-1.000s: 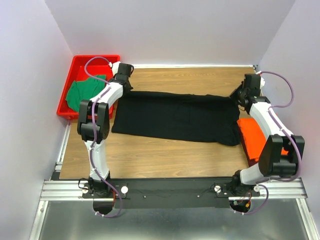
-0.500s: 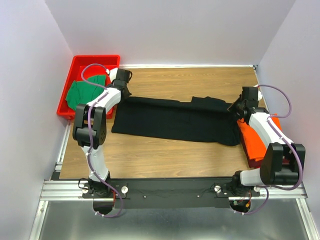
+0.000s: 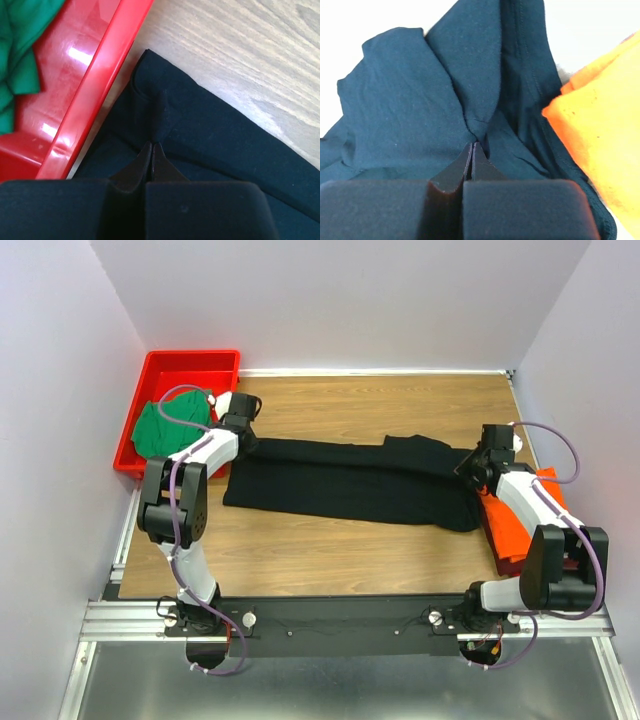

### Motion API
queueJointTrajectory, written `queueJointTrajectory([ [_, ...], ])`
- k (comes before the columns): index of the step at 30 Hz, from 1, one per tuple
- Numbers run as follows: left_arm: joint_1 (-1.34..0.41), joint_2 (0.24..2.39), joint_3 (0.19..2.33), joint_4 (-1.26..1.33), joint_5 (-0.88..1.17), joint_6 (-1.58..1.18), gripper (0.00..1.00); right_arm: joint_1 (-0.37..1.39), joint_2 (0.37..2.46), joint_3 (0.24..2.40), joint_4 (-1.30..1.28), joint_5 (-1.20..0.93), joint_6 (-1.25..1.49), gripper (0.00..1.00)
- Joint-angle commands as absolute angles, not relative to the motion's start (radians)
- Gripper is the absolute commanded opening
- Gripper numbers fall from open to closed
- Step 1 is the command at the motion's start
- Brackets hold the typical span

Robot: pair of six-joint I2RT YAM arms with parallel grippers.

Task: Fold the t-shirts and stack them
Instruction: Fold the tshirt

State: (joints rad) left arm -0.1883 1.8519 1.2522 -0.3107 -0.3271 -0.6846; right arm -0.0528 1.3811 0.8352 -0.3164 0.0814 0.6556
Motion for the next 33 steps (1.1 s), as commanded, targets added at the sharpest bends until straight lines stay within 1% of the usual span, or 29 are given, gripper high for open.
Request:
queueJointTrajectory([
  [1,-0.19,1.792,1.23,-0.275,-0.318,-0.71,0.0,-0.072,1.35,0.807,-0.337,0.084,0.666,0.0],
  [22,-0.19,1.706,1.106,-0.233,-0.302,-0.744,0.0,-0.106,1.348,0.75,-0.336,0.049,0.675,0.01],
  [24,-0.19,1.692,1.068,-0.219,-0.279,-0.75,0.01,-0.107,1.353,0.744,-0.334,0.04,0.676,0.03],
  [26,-0.19,1.666,1.039,-0.189,-0.264,-0.761,0.13,-0.107,1.356,0.744,-0.334,0.023,0.675,0.13],
  [27,-0.19,1.648,1.014,-0.175,-0.253,-0.765,0.22,-0.107,1.353,0.749,-0.333,0.018,0.673,0.19],
  [28,-0.19,1.64,1.003,-0.169,-0.25,-0.767,0.28,-0.107,1.348,0.753,-0.334,0.014,0.666,0.3],
  [30,-0.19,1.618,0.986,-0.169,-0.244,-0.769,0.42,-0.107,1.333,0.761,-0.333,0.009,0.655,0.41],
  [31,-0.19,1.596,0.97,-0.164,-0.244,-0.769,0.52,-0.109,1.31,0.764,-0.333,0.009,0.649,0.46],
  [32,-0.19,1.582,0.962,-0.163,-0.244,-0.77,0.57,-0.107,1.298,0.77,-0.331,0.009,0.635,0.52],
  [33,-0.19,1.568,0.95,-0.16,-0.245,-0.772,0.61,-0.109,1.289,0.775,-0.33,0.009,0.627,0.52],
])
